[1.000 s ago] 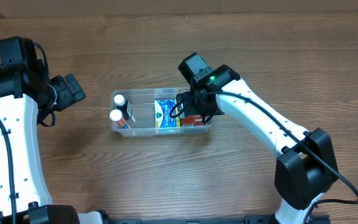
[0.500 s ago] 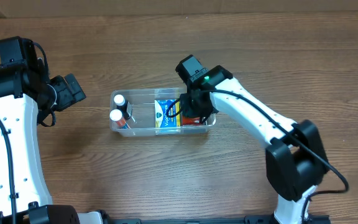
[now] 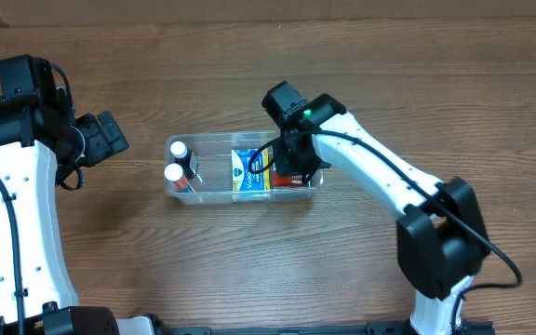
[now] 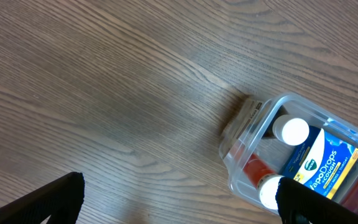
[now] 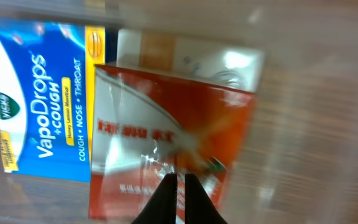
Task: Pack container
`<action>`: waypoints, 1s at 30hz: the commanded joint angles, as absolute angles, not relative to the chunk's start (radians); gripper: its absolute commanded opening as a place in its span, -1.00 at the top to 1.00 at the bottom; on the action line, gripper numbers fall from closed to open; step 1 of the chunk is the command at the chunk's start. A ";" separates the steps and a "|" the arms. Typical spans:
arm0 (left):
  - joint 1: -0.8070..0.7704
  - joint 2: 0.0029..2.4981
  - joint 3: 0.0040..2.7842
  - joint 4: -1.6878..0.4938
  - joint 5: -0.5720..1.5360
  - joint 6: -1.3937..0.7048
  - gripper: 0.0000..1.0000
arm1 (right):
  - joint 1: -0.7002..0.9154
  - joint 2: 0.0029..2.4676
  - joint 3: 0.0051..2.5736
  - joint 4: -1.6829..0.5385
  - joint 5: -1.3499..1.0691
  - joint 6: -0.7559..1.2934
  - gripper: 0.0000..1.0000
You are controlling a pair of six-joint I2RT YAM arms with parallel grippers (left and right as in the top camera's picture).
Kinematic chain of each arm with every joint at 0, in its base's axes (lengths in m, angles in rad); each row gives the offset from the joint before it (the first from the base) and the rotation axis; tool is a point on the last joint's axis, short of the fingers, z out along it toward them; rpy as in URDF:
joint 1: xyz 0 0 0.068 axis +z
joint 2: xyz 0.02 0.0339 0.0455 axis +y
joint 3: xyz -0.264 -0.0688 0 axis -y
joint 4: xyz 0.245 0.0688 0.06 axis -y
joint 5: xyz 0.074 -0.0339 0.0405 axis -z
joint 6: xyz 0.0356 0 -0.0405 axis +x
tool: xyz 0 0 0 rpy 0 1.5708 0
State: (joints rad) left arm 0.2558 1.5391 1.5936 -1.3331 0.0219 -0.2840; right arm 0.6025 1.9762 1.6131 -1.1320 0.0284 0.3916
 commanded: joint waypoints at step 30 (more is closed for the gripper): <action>0.019 0.722 1.011 -1.061 0.069 -0.079 -1.00 | 0.085 0.895 0.891 -0.877 0.085 0.373 -1.00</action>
